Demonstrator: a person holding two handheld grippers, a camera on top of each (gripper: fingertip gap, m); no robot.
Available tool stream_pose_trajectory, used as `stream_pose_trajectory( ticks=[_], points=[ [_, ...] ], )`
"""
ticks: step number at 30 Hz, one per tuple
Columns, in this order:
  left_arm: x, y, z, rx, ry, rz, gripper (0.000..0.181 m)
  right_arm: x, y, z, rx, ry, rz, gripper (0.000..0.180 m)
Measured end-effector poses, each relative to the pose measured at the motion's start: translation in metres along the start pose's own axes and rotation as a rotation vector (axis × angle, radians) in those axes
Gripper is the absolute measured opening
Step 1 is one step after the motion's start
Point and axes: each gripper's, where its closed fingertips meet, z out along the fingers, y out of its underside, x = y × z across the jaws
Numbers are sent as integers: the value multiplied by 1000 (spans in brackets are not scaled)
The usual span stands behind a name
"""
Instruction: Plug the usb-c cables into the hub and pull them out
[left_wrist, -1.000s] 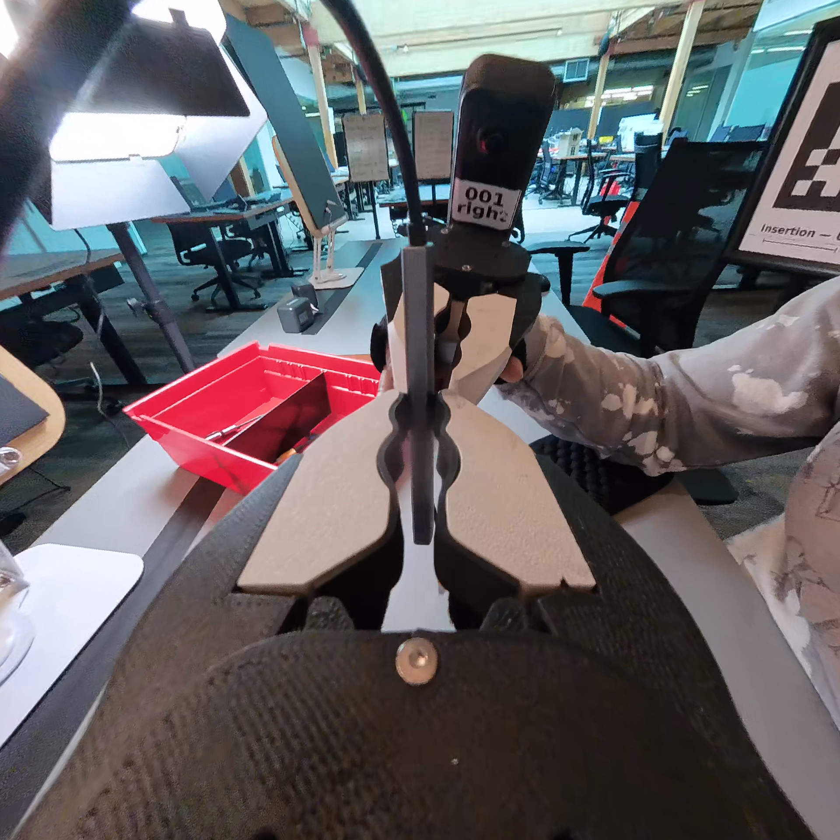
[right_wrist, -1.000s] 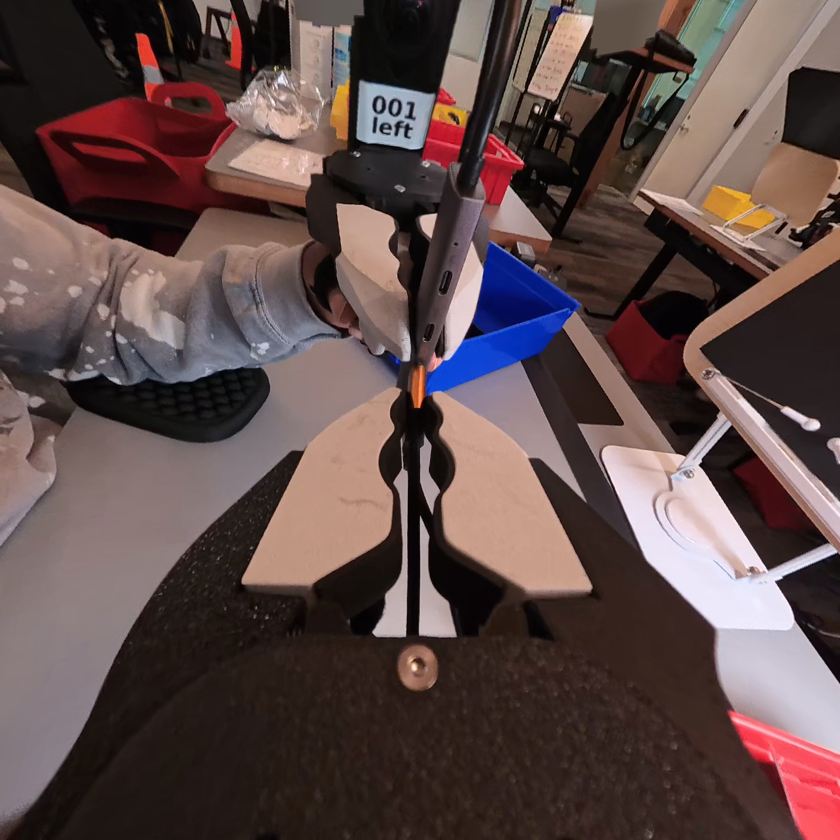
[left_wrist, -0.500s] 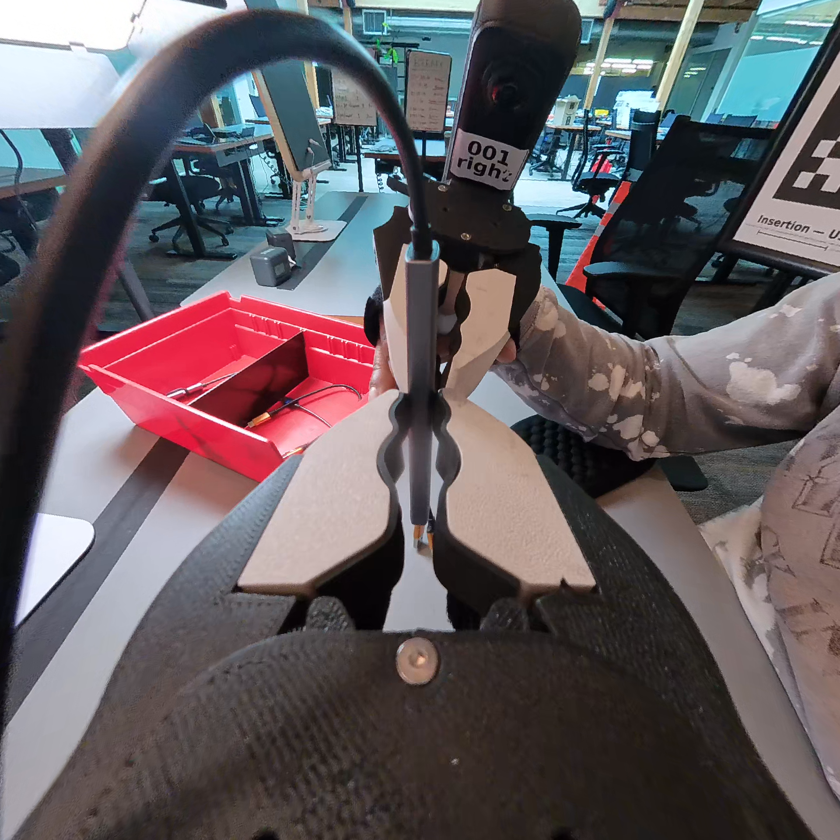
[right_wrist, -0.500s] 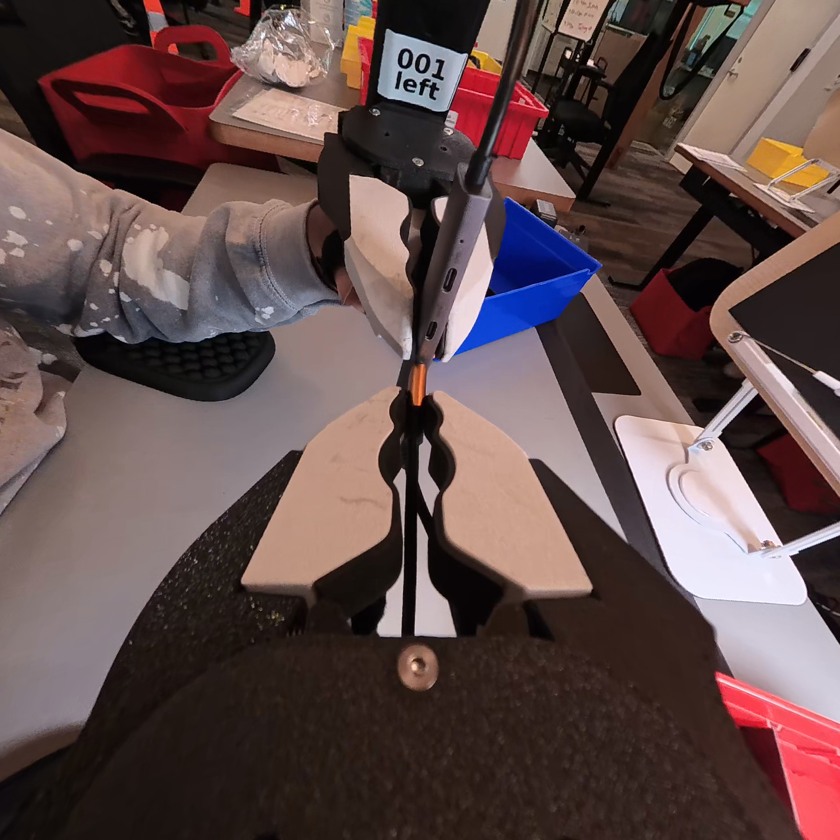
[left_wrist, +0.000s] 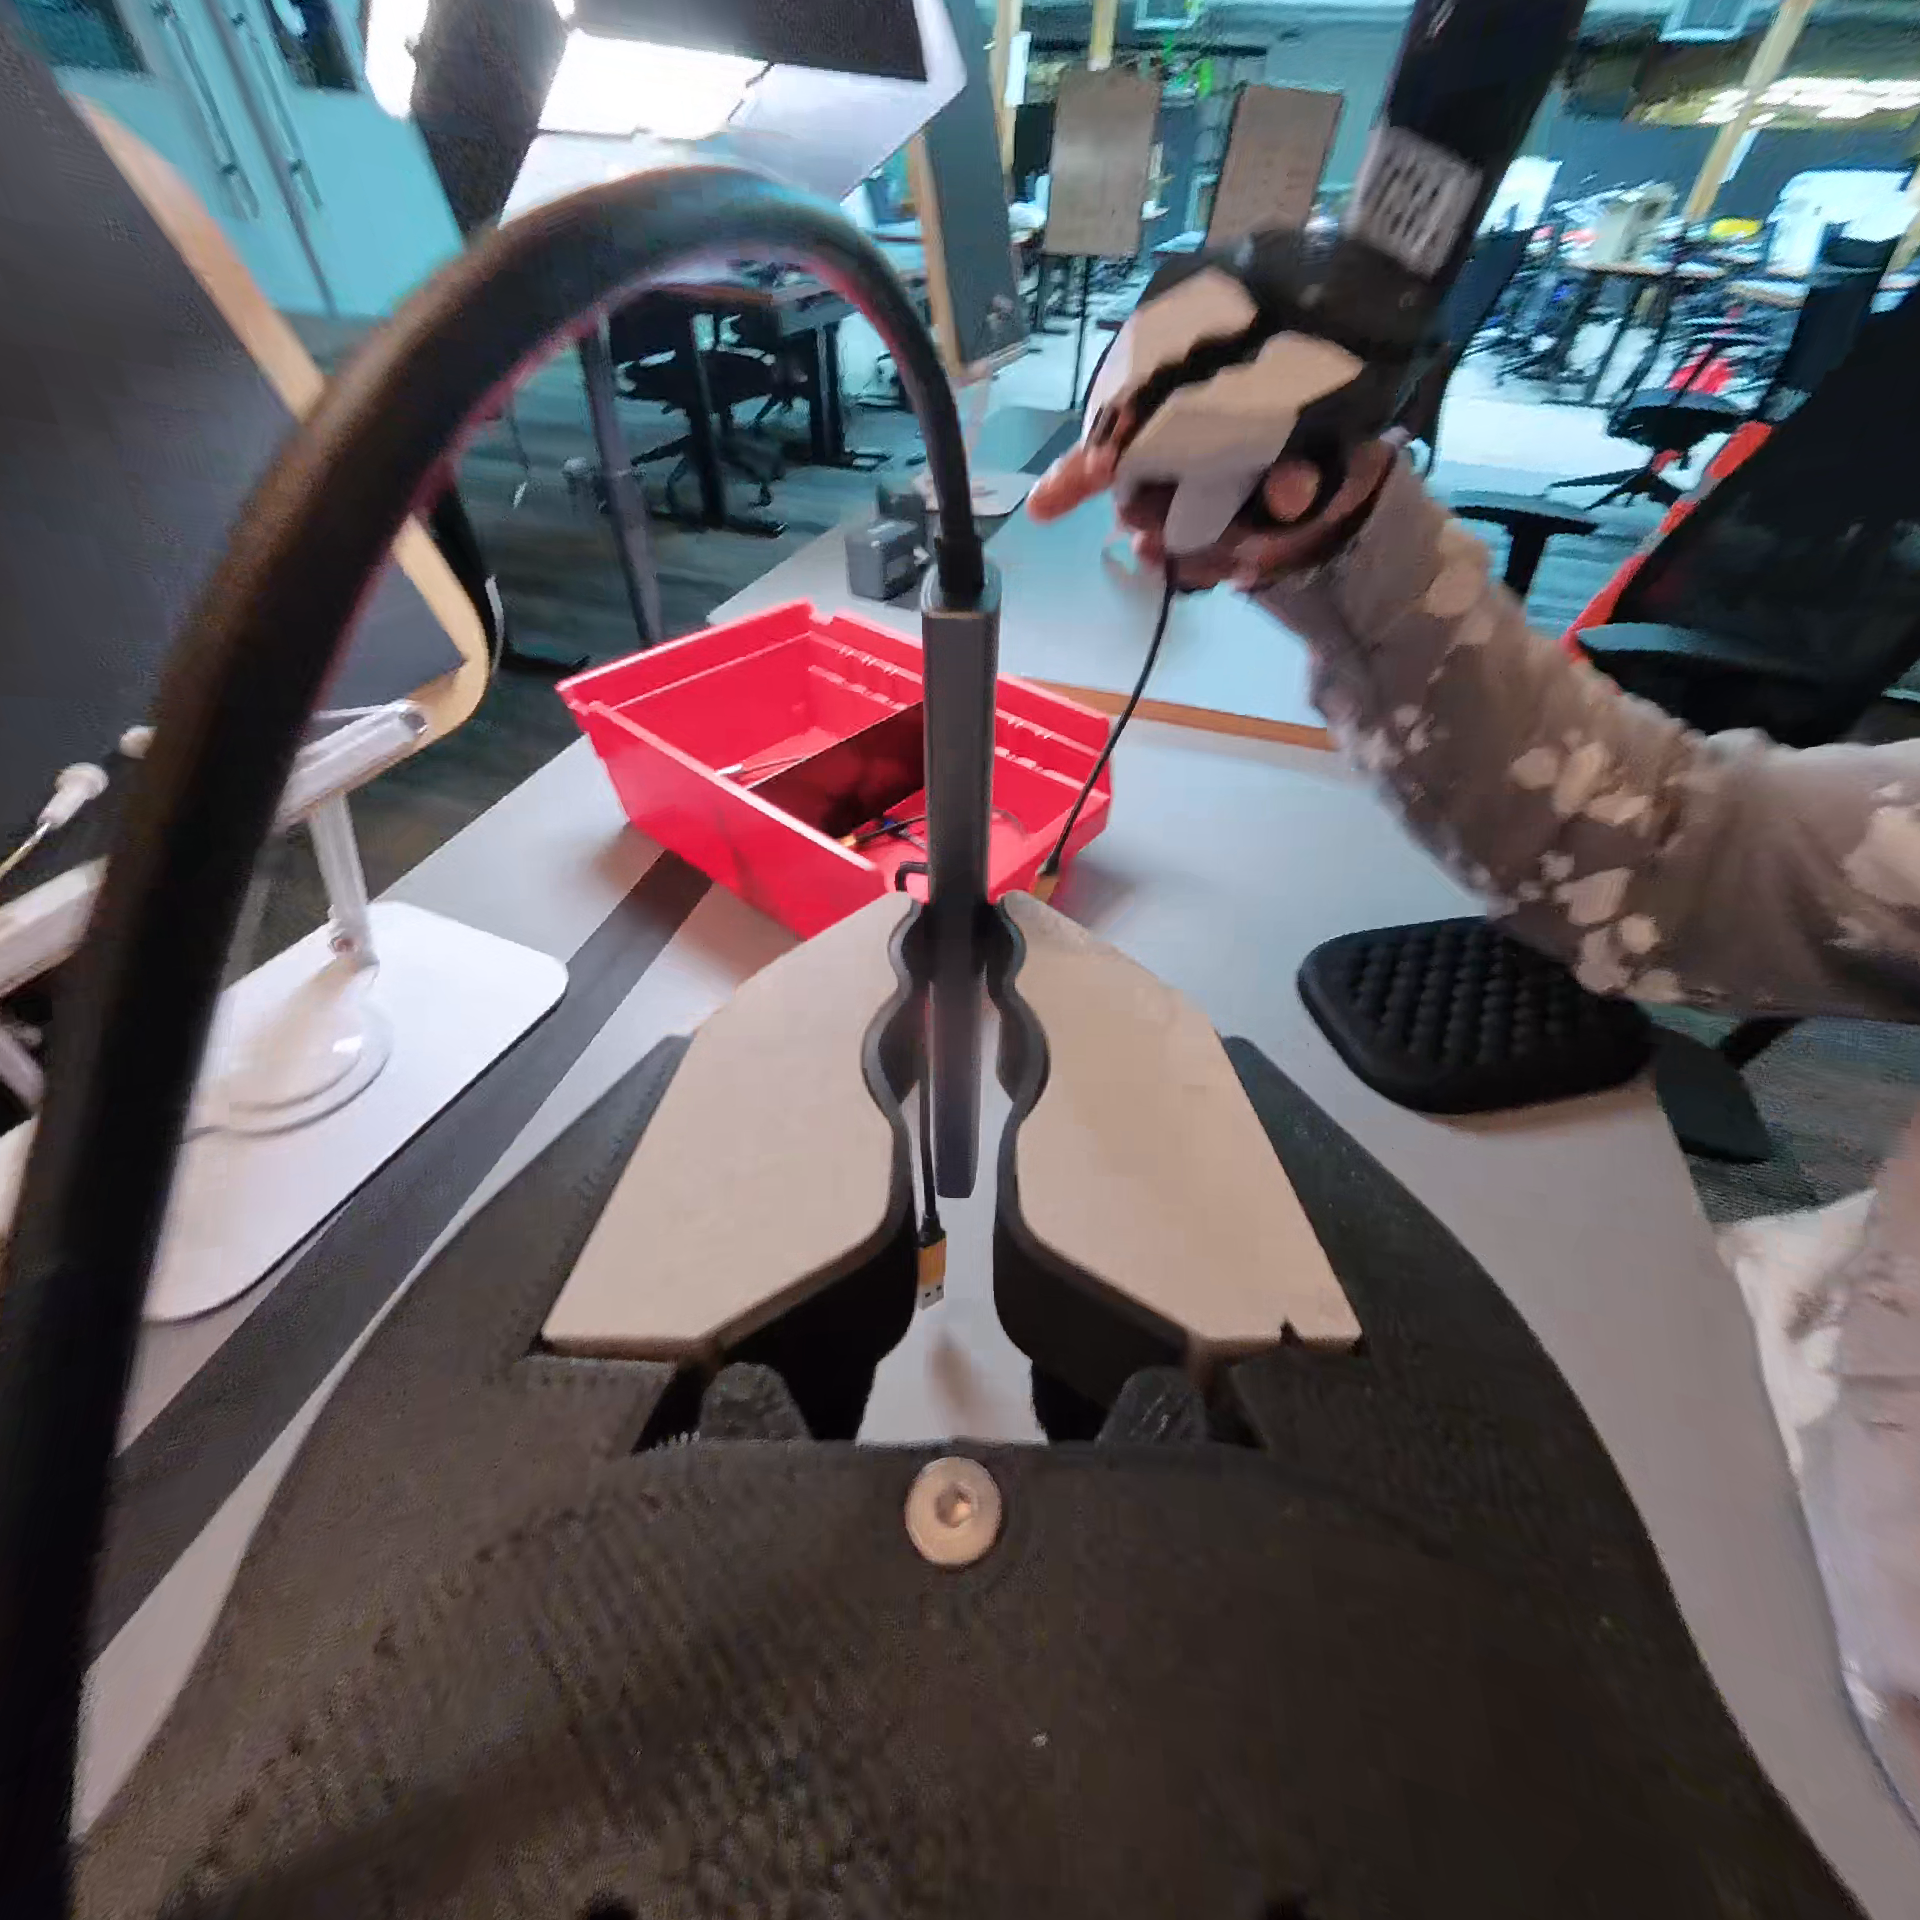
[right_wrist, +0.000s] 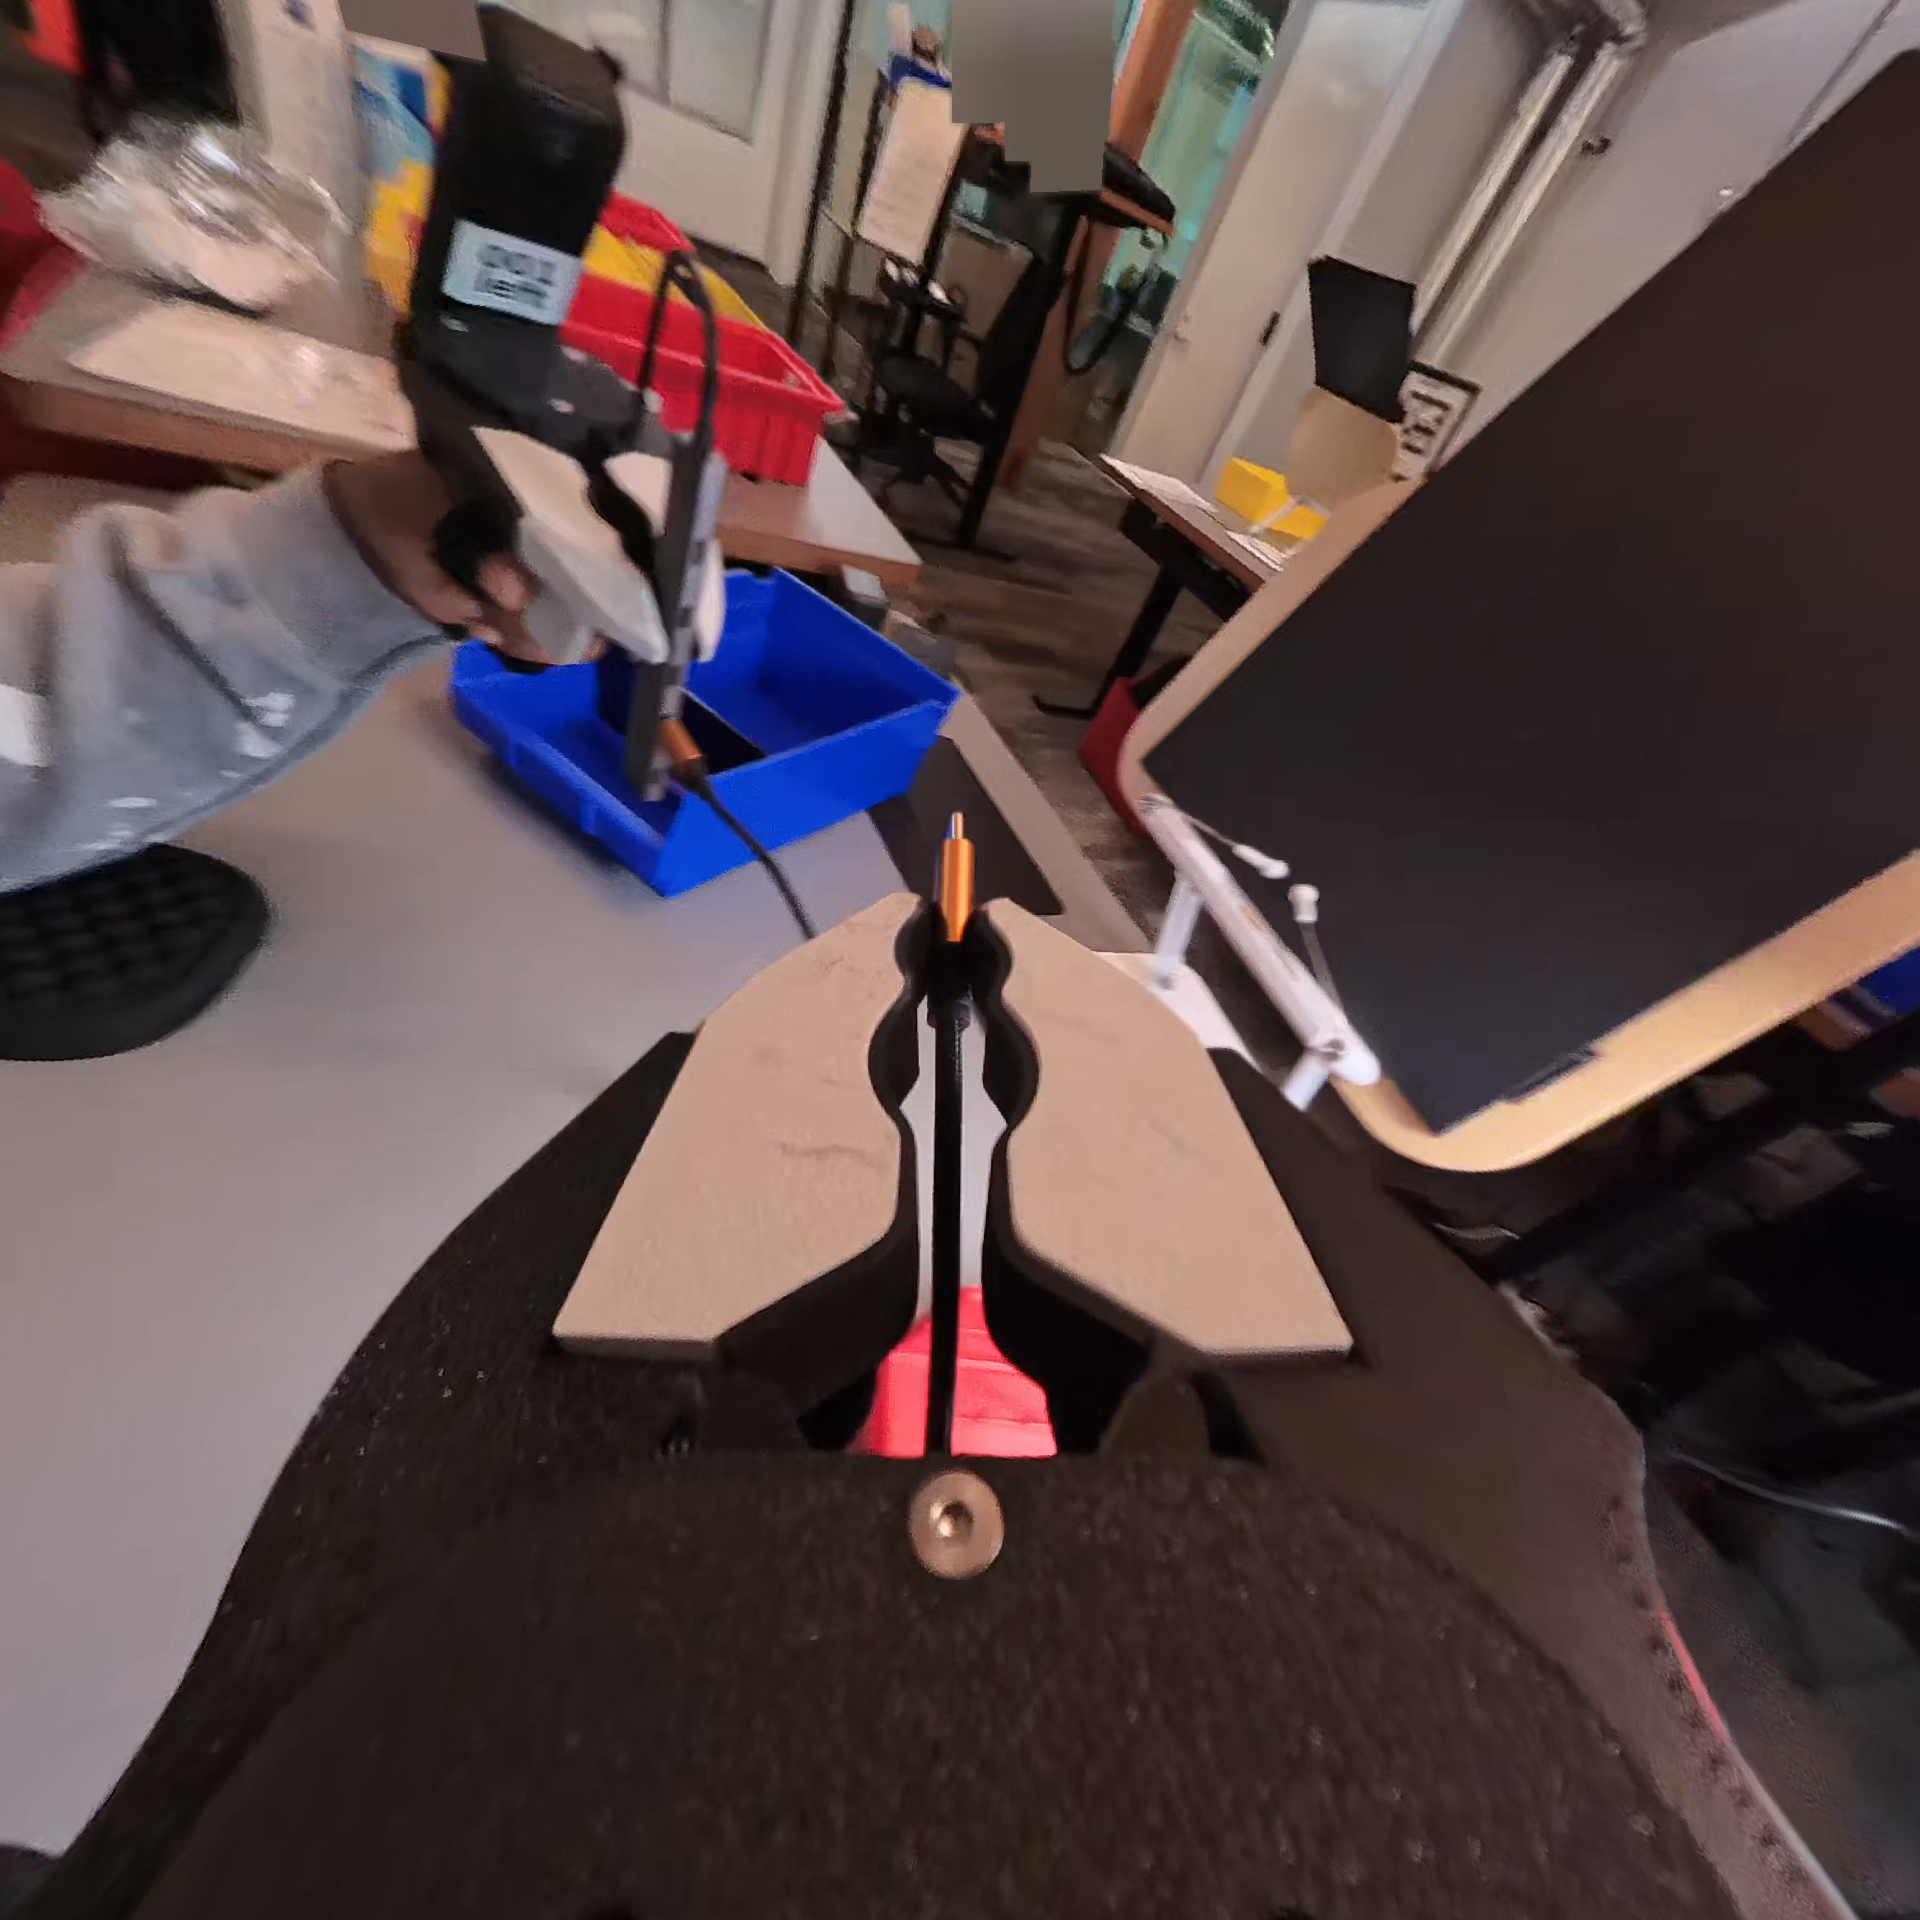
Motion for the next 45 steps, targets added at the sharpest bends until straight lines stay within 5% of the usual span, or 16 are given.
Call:
stream_pose_trajectory(
  ticks=[6,14,17,24,30,36,45],
  points=[
    [-3,1,2,14,-7,-19,10,61,18,9,-218,137,-82,7],
    [3,-7,-2,41,-8,0,10,81,208,-1,-614,242,47,7],
    [4,-6,1,31,-2,3,10,83,241,-10,-723,280,34,19],
    [9,4,16,-15,22,6,10,76,148,3,-460,246,44,32],
    [26,6,26,-31,93,31,10,-39,63,48,-196,-116,-18,31],
    [46,7,37,-61,136,91,10,-113,50,83,-227,-296,-119,23],
    [50,15,49,-76,156,73,13,-121,57,88,-266,-293,-15,7]
  ],
)
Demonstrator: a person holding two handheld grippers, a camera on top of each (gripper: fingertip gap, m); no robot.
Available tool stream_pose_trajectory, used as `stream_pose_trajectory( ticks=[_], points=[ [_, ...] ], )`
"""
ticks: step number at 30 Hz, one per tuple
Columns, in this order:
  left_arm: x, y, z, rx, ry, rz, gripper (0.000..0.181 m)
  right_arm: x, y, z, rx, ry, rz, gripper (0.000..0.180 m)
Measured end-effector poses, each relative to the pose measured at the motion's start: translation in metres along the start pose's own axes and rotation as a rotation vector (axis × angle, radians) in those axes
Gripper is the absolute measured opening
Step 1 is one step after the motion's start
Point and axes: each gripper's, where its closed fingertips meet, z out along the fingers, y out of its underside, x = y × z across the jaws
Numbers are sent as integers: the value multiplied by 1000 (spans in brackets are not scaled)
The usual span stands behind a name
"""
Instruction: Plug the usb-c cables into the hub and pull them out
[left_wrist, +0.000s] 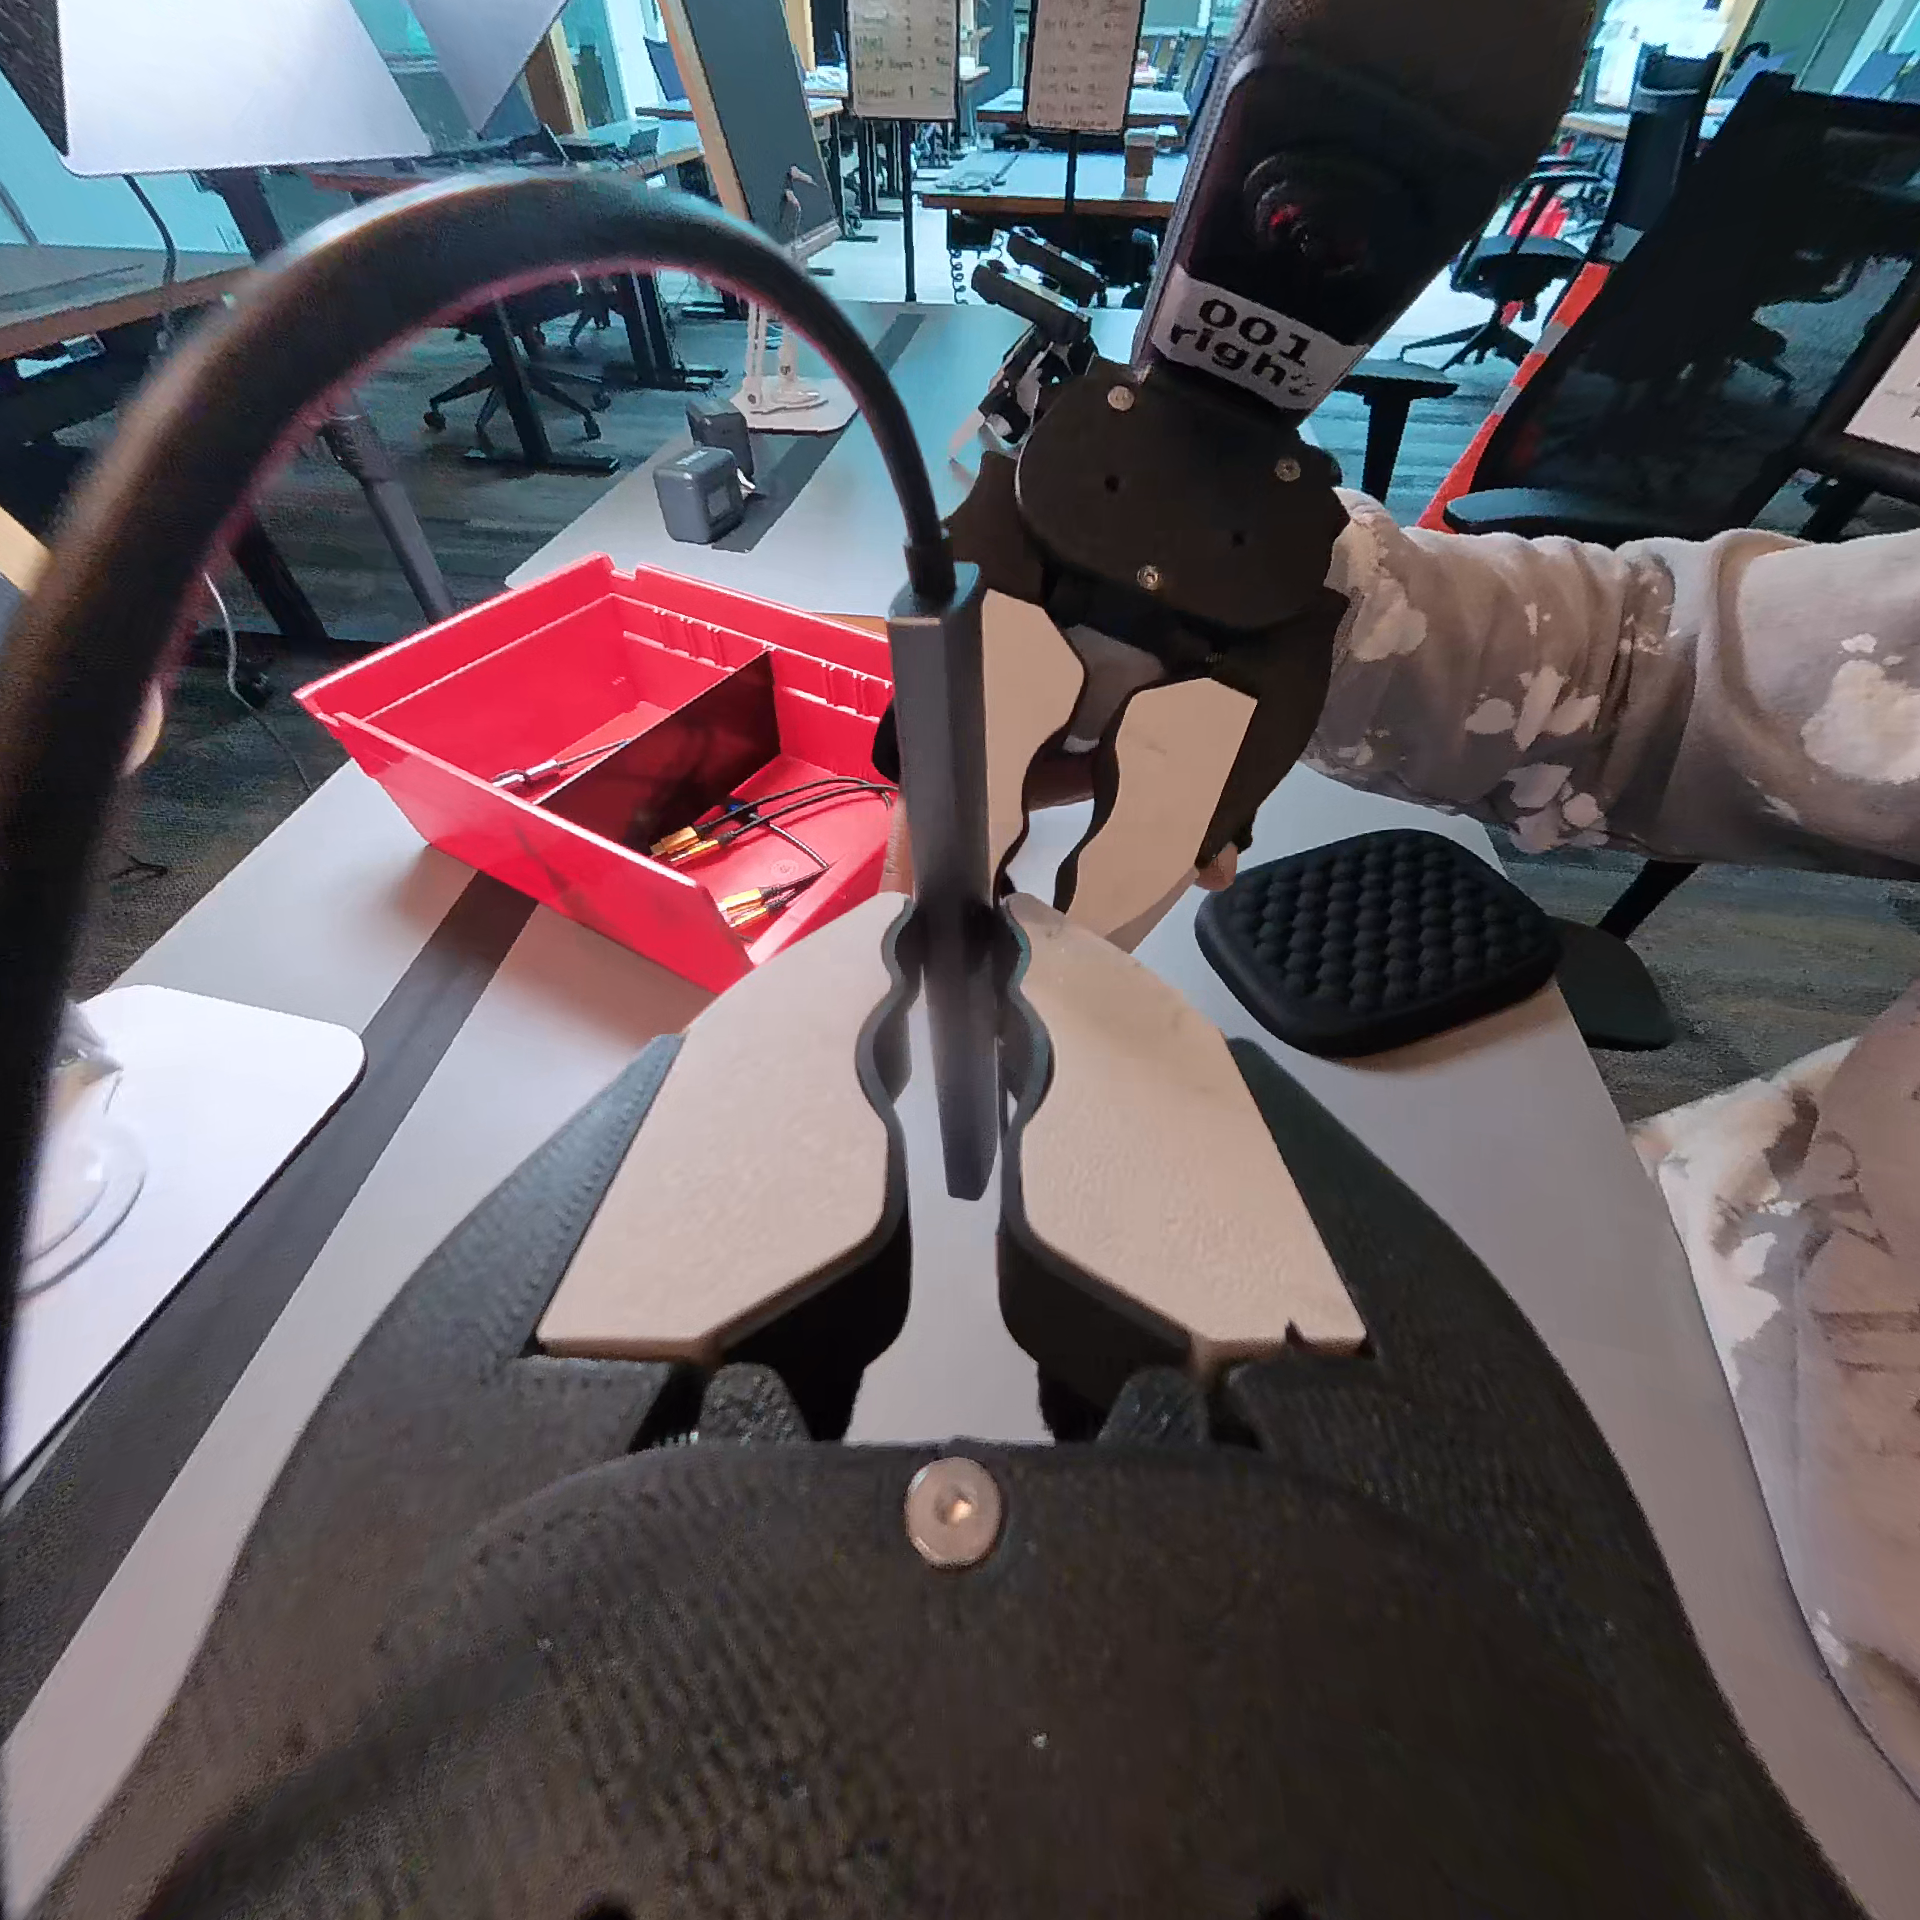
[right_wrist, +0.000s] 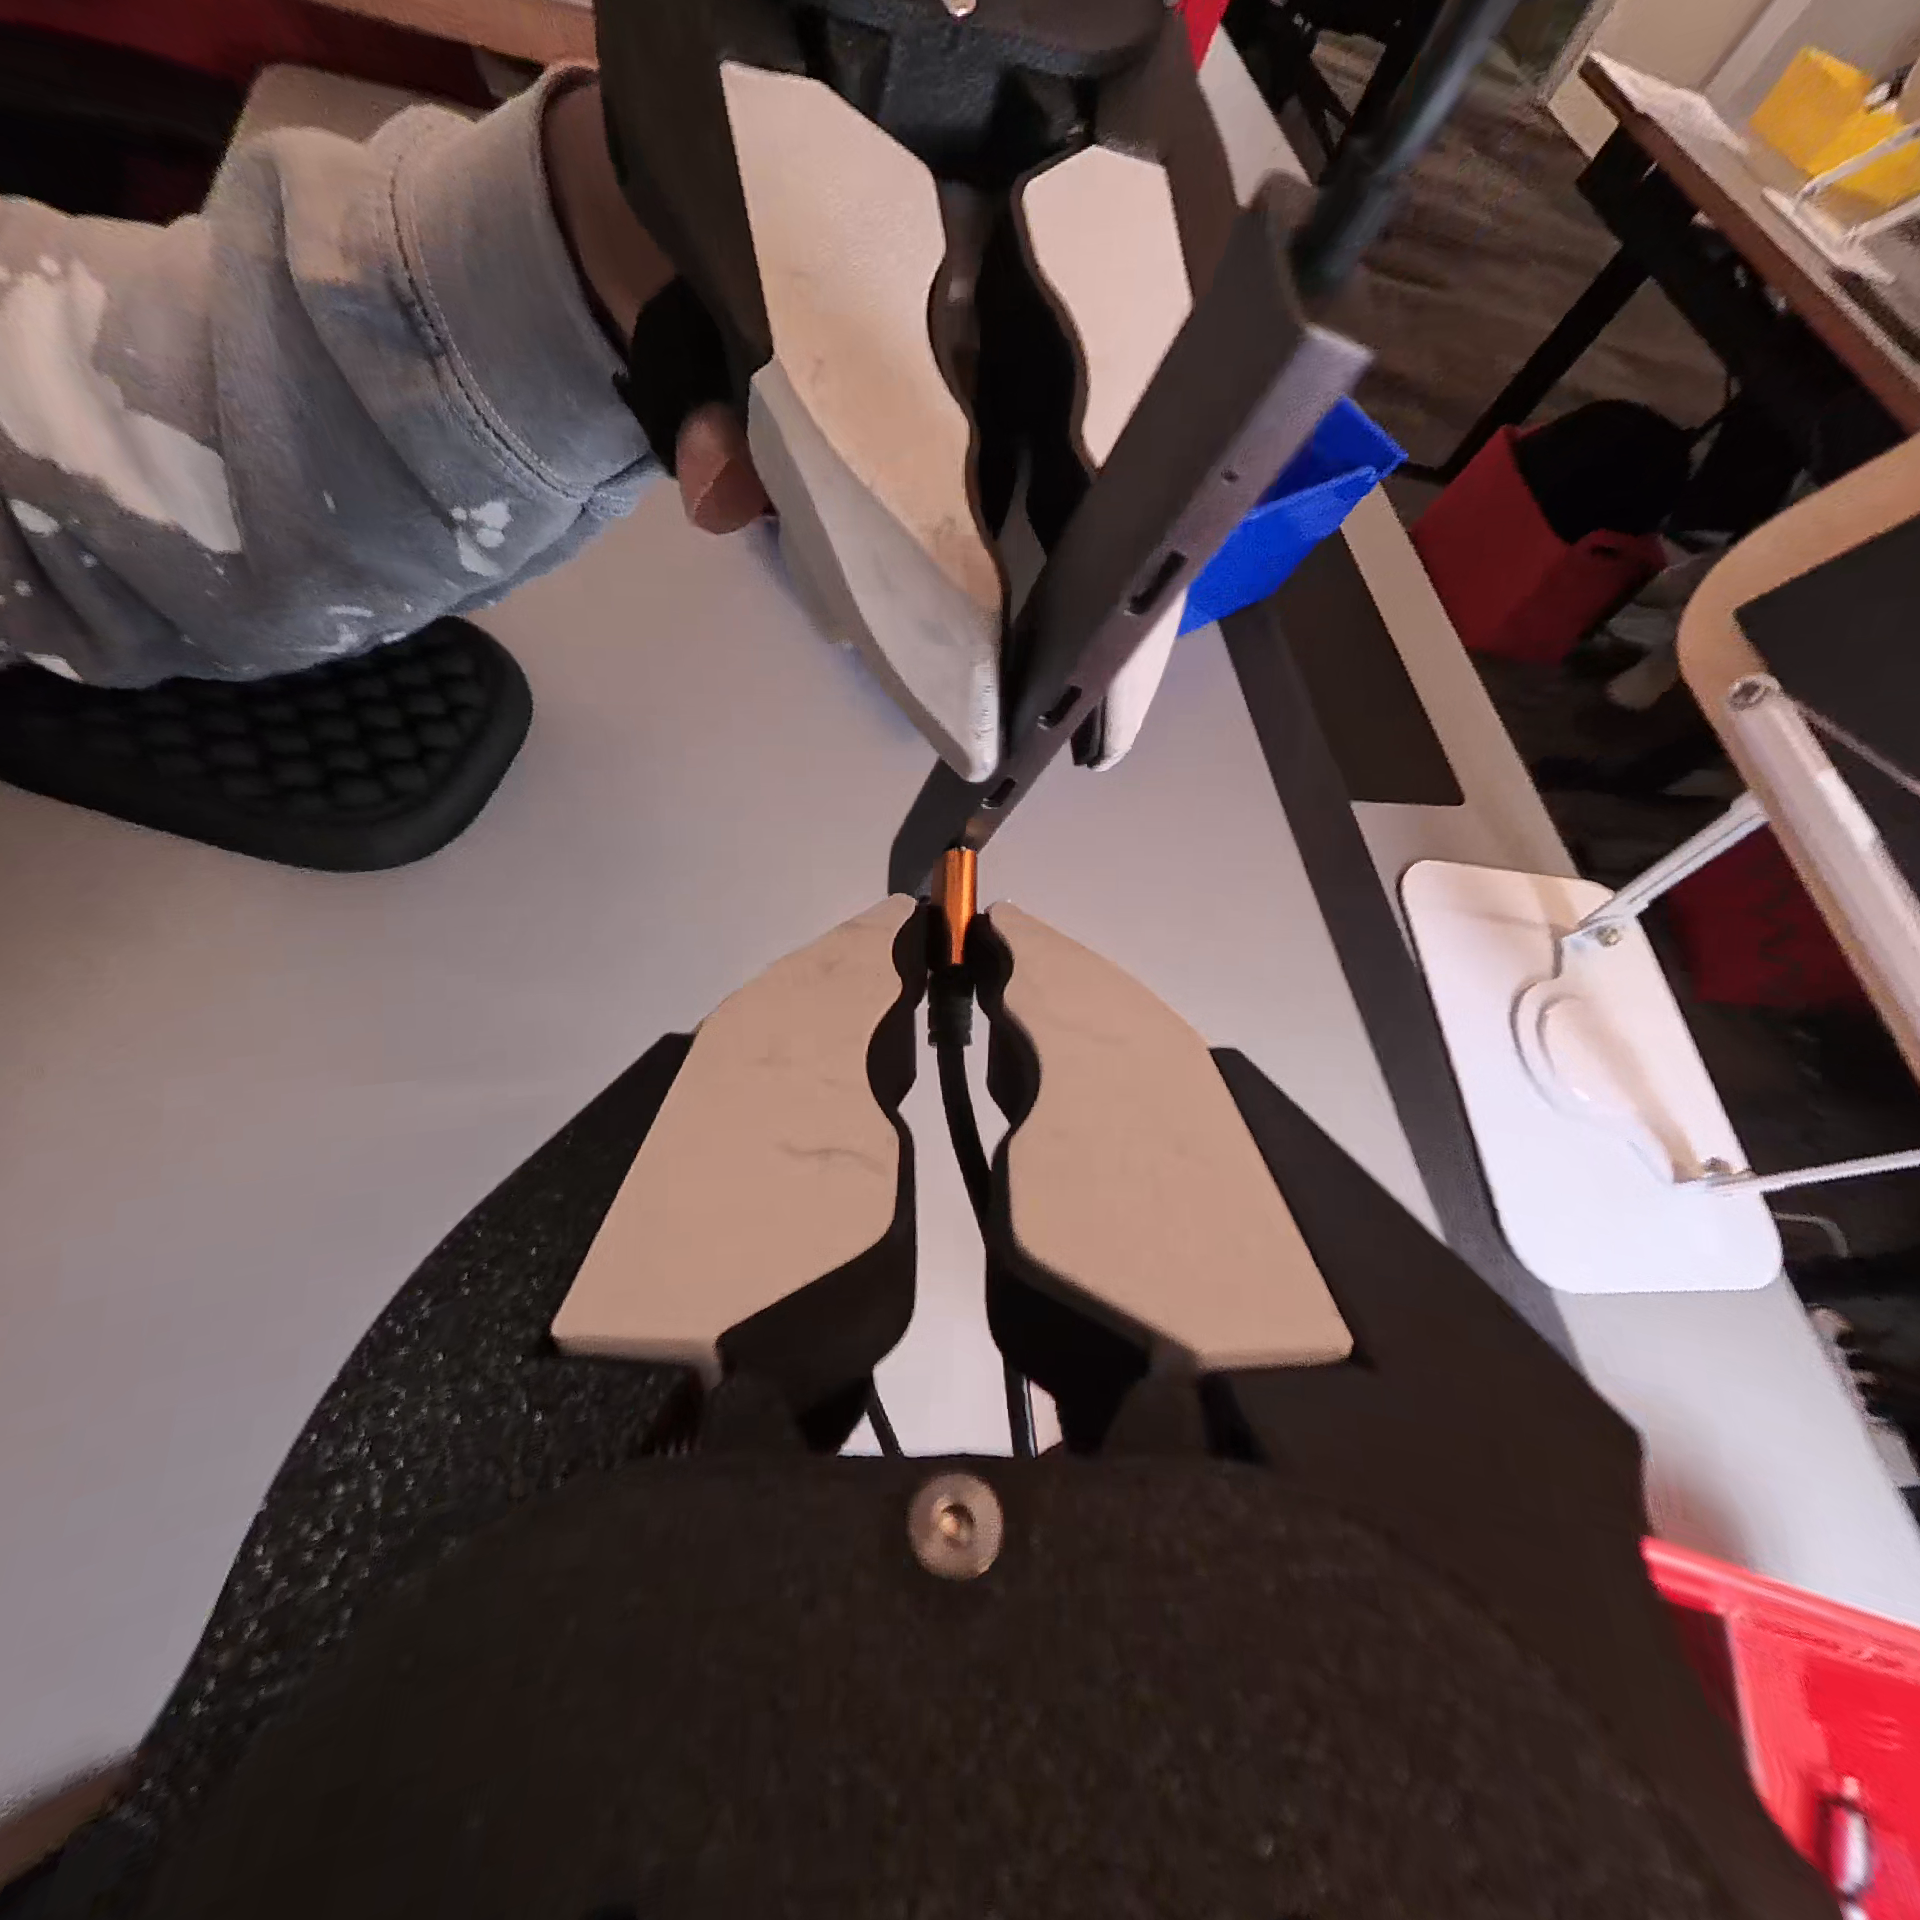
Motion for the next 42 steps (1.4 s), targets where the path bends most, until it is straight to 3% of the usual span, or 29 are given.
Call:
stream_pose_trajectory(
  ticks=[4,14,22,24,26,28,31,36,42],
  points=[
    [4,12,9,-38,39,17,22,-2,-3,-9,52,-18,74,7],
    [27,1,15,76,174,89,11,-12,-16,-30,147,-8,74,6],
    [31,12,18,48,238,120,11,-19,-3,-28,83,6,126,7],
    [17,8,1,91,200,89,11,-8,27,-39,-11,79,105,7],
    [11,-5,-49,188,222,62,10,-6,51,-65,41,84,217,7],
    [17,-1,-70,124,193,109,10,-1,71,-87,24,157,238,7],
    [4,-5,-61,72,83,53,10,26,66,-115,5,295,226,7],
    [-22,-3,-41,81,-32,-60,10,86,19,-157,40,468,146,6],
    [-32,-5,-38,130,-56,-119,10,167,-2,-181,78,653,119,7]
  ],
)
